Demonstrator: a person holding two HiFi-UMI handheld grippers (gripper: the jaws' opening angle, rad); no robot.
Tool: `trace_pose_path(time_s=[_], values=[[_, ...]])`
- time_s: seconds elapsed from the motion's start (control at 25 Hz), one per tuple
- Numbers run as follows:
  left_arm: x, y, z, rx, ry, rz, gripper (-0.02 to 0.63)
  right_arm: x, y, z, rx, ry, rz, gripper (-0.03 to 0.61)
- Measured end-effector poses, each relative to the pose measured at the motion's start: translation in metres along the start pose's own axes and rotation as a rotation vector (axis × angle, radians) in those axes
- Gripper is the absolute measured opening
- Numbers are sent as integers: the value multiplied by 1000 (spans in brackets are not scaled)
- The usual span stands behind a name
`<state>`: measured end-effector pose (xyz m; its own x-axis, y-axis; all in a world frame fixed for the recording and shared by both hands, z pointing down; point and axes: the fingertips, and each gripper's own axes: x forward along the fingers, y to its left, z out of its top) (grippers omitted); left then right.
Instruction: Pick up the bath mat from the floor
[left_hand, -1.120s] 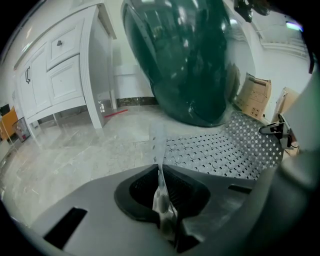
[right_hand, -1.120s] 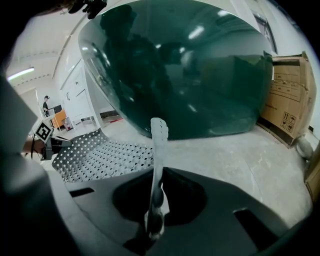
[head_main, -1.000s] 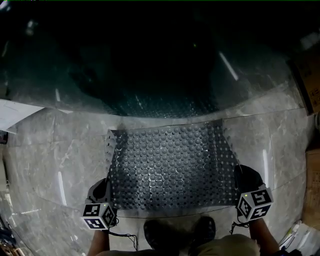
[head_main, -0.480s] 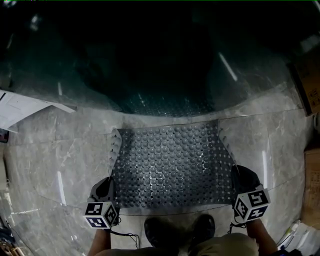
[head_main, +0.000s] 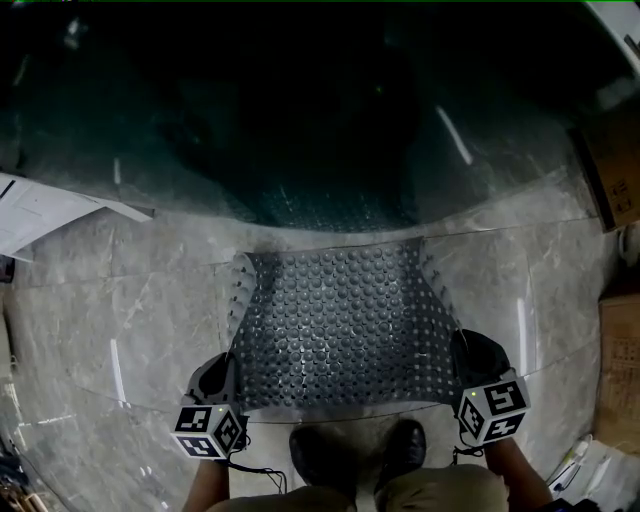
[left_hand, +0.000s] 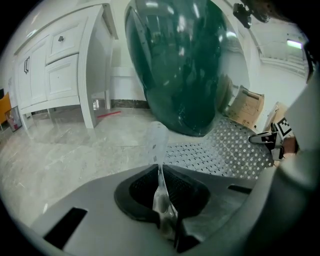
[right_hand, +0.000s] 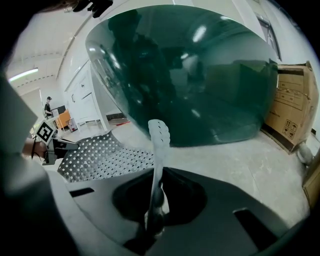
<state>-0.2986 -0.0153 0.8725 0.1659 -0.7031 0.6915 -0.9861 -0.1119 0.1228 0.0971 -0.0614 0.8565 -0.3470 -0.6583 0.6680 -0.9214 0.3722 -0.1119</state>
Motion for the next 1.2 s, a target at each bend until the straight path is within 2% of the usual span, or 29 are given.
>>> trace_pose_path(time_s=[0.16, 0.44, 0.76, 0.96, 1.2], values=[[-4, -10, 11, -37, 3, -29, 40, -4, 11, 11, 1, 12, 9, 30], [-18, -28, 28, -45, 26, -92, 40, -14, 25, 25, 2, 18, 16, 30], [-38, -54, 52, -40, 38, -157, 40, -26, 56, 45, -18, 37, 68, 30], [-53, -75, 68, -24, 55, -210, 40, -44, 73, 62, -50, 12, 93, 29], [-71, -84, 85, -7, 49, -239, 40, -63, 90, 78, -27, 22, 115, 29]])
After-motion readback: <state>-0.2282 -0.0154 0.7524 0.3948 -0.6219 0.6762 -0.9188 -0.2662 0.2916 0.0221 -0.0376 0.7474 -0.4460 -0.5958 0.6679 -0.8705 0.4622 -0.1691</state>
